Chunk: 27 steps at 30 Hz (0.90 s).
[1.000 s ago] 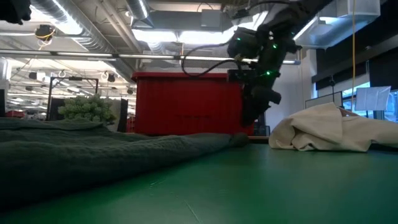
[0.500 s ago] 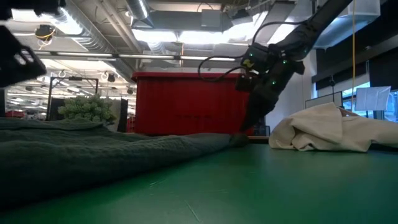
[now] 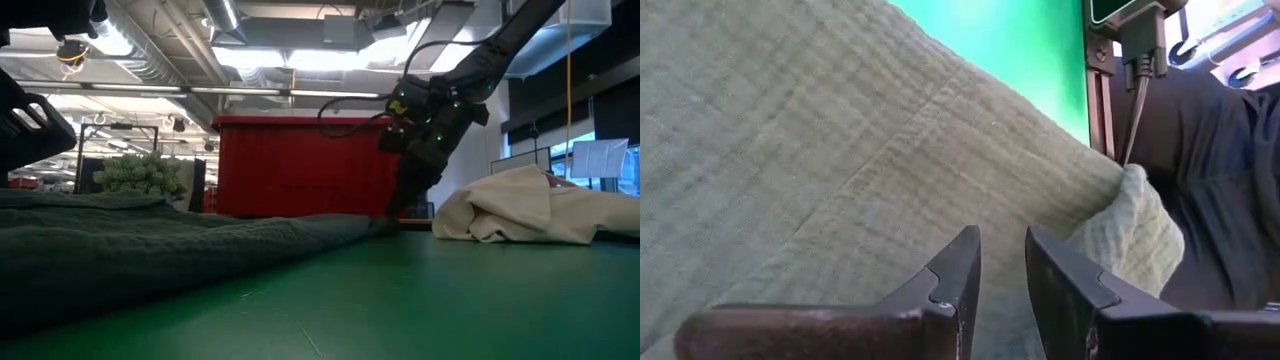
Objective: Fold Laundry from Bin
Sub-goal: Fold the dark green polo
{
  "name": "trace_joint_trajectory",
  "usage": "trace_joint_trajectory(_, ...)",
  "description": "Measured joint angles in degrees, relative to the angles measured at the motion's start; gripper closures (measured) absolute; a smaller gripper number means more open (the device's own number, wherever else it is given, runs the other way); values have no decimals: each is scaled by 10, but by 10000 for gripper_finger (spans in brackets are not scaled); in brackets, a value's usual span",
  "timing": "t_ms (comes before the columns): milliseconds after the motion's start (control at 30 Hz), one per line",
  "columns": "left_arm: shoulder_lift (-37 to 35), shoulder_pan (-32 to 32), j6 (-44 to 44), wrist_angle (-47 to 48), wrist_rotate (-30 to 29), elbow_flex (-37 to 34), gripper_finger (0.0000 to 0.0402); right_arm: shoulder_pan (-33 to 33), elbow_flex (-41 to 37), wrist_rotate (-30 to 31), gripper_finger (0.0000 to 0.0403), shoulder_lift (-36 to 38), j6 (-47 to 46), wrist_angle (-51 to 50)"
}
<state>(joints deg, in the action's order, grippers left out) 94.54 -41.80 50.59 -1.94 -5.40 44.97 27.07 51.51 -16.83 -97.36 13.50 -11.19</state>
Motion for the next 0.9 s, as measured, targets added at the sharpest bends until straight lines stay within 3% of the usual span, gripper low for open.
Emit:
trace_joint_trajectory(200,0,-4,0,-3,-1,0,324,0,0,-37,224,-31,1,17)
trace_joint_trajectory(700,0,-4,0,-2,-1,0,324,50,1,-42,224,-18,-14,2)
trace_joint_trajectory(900,0,-4,-2,-2,-14,0,324,52,1,-103,224,-19,-46,11)
